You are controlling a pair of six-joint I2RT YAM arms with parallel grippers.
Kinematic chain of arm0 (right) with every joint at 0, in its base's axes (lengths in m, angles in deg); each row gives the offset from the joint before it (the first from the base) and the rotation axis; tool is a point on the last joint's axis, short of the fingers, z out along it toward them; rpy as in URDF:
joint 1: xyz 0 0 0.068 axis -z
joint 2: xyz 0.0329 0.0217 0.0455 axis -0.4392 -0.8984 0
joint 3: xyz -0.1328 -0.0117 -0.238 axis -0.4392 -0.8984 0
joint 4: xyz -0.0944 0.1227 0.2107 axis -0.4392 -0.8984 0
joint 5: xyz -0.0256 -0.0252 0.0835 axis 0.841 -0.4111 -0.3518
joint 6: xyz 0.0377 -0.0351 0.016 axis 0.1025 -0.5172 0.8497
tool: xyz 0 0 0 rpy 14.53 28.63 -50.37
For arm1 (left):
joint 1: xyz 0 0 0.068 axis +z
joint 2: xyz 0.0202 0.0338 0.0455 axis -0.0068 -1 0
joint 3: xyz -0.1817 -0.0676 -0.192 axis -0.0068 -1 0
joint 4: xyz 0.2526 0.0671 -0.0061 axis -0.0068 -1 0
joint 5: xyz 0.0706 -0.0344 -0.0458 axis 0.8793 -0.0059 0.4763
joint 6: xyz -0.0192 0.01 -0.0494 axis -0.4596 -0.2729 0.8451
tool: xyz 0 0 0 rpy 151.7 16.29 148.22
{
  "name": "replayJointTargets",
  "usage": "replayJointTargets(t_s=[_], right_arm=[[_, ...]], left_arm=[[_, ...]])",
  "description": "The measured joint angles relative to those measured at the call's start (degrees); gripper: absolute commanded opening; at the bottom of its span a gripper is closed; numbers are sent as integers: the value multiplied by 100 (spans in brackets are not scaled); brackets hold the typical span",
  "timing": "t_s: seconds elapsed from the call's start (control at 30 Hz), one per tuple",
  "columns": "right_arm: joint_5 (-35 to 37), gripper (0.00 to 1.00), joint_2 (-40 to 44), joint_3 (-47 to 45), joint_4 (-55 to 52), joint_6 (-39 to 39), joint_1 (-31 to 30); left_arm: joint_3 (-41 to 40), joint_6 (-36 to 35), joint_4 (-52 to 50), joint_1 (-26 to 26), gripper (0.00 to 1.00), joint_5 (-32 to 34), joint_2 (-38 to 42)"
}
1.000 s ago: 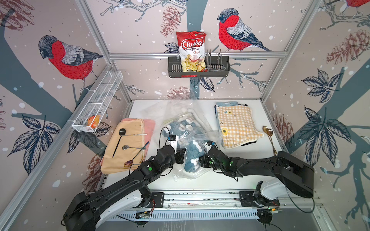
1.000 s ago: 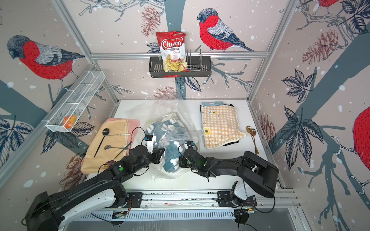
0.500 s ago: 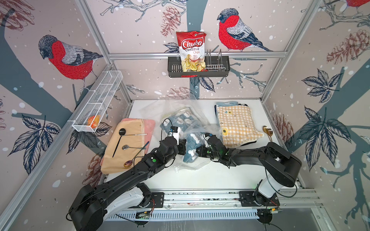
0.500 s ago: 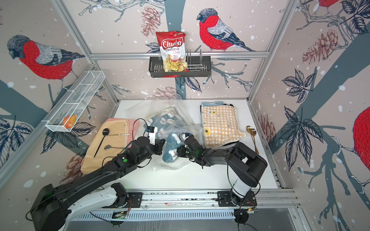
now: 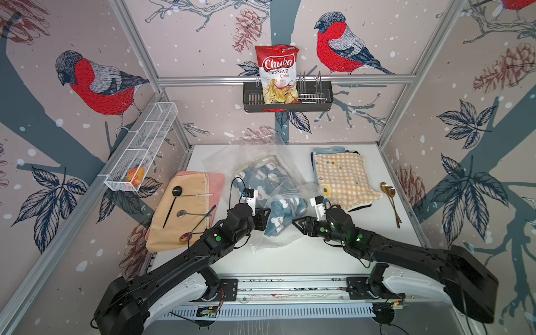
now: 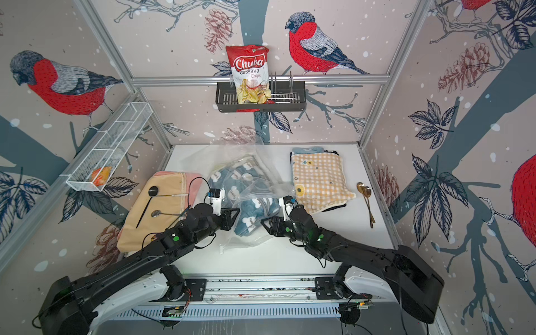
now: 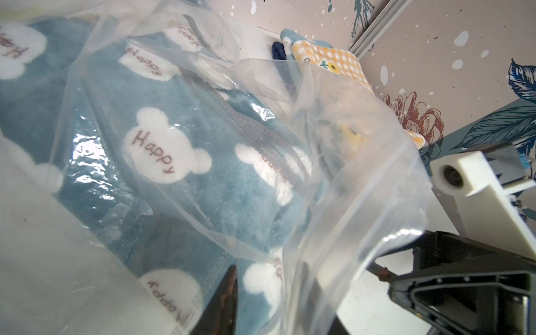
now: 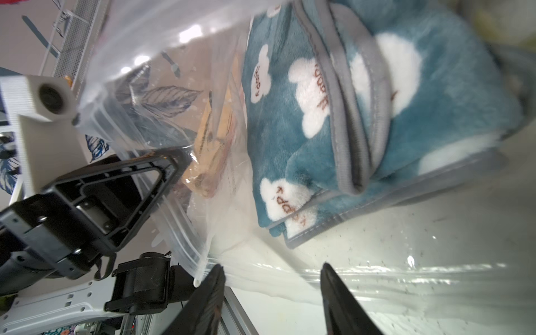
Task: Take the blanket out of the vacuum bag
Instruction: Take out the blanket from the vacuum bag.
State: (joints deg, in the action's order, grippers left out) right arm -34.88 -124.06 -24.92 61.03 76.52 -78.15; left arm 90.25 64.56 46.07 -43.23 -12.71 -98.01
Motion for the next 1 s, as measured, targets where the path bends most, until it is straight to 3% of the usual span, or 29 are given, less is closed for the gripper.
replayJointTargets(t_s=[0.2,0.27,0.33,0.4,0.67,1.0], right_arm=[[291,59,595,-745,284,601,0],[328,62,503,-879,514,798,-20],[369,67,284,-946,809,1036,-81],[396,71,-22,-981,1158,1204,-173],[605,73,-2114,-804,3008,1943,-487],[638,63,-5167,-518,6393,3156,-542]], left_arm=[[13,2,9,-2,44,-205,-164],[13,0,9,-17,35,-227,-168],[11,-13,7,-28,15,-232,-122],[-11,-33,7,-39,3,-295,-33],[-212,-109,0,-39,0,-317,330],[-315,-72,4,-39,0,-437,629]])
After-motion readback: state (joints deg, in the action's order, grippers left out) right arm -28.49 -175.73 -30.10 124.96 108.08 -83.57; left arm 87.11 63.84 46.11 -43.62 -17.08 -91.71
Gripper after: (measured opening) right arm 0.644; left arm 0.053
